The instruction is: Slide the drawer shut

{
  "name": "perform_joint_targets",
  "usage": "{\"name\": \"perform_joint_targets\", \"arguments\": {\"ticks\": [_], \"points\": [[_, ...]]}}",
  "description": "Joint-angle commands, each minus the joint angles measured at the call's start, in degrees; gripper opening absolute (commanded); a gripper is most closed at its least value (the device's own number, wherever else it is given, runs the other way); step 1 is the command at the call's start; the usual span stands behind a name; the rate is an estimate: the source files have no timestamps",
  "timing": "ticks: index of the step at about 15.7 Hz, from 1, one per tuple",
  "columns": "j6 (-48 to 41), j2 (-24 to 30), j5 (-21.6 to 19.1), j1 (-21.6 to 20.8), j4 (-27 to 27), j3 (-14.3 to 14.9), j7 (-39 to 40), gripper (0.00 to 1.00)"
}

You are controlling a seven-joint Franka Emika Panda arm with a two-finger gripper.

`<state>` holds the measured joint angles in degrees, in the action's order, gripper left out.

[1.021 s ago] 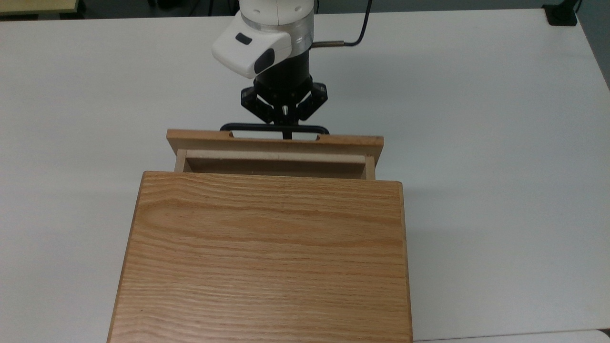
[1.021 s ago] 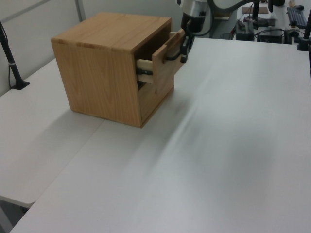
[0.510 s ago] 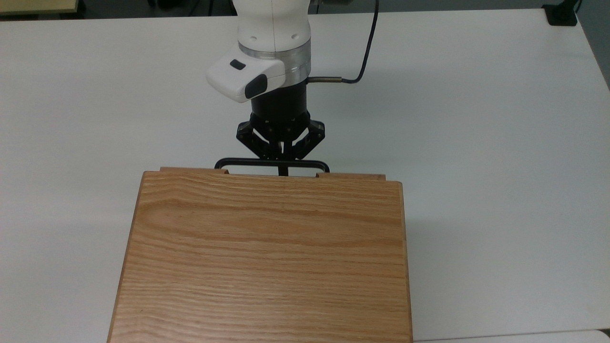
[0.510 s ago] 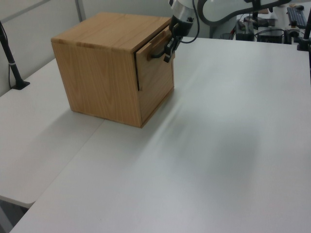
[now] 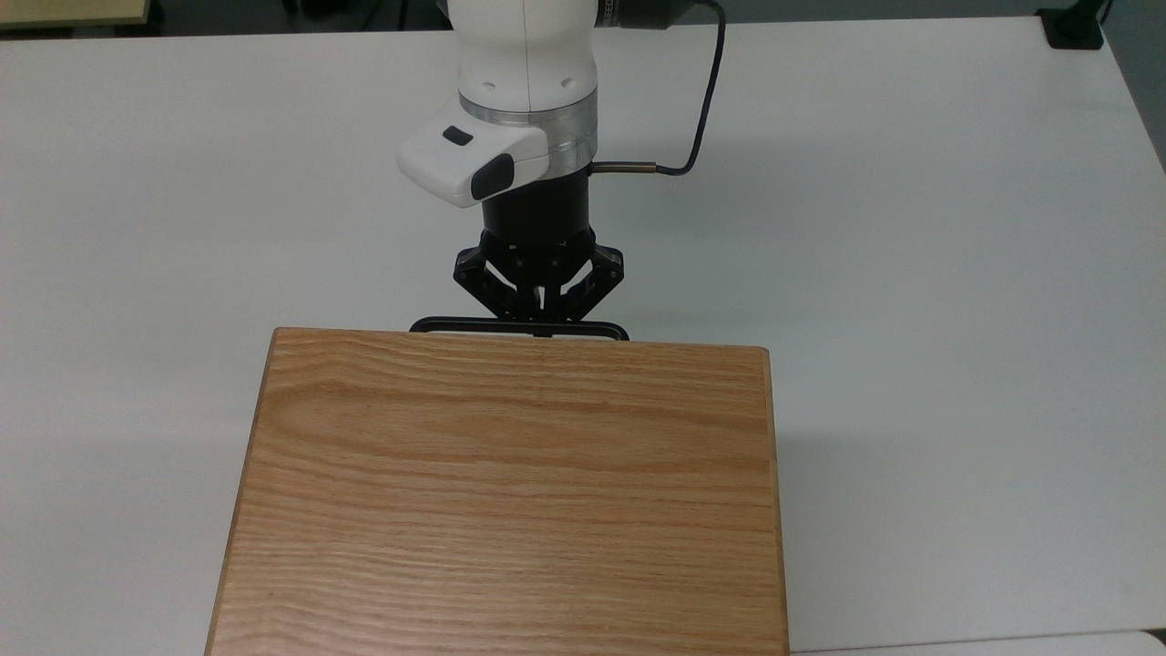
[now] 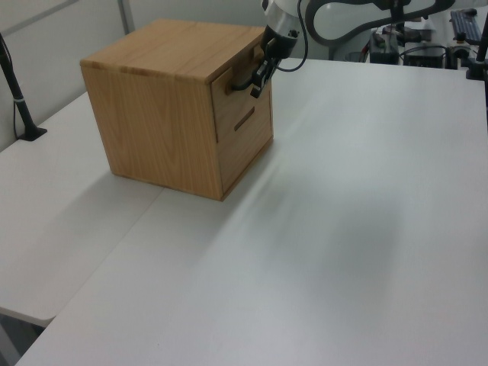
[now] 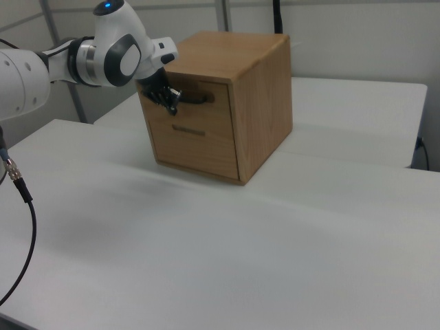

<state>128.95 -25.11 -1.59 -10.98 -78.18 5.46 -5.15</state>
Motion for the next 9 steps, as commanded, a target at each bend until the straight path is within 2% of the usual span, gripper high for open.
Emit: {"name": "perform_joint_targets", "arguments": {"ticks": [1,2,3,4,5,6,7,8,9], "points": [[-4.99,5.21,0.54,-1.06,-3.44,1.22,0.48,0.02],[-8.5,8.11,0.1,-1.06,-5.3,1.22,1.88,0.04],[-13.06,10.23,-0.25,-0.97,-5.93,1.13,2.07,0.11],[-18.42,11.73,-0.34,-0.88,-5.93,1.22,1.9,0.23],[-23.34,13.14,-0.34,-0.53,-6.11,1.22,2.16,0.36],[-27.39,14.55,-0.26,-0.36,-7.15,1.22,2.42,0.57],[-29.7,16.21,-0.08,-0.27,-8.56,1.22,2.25,0.83],[-30.68,17.71,0.09,-0.18,-9.79,1.31,1.9,1.0],[-31.91,18.59,0.44,-0.18,-10.41,1.31,1.81,1.0]]}}
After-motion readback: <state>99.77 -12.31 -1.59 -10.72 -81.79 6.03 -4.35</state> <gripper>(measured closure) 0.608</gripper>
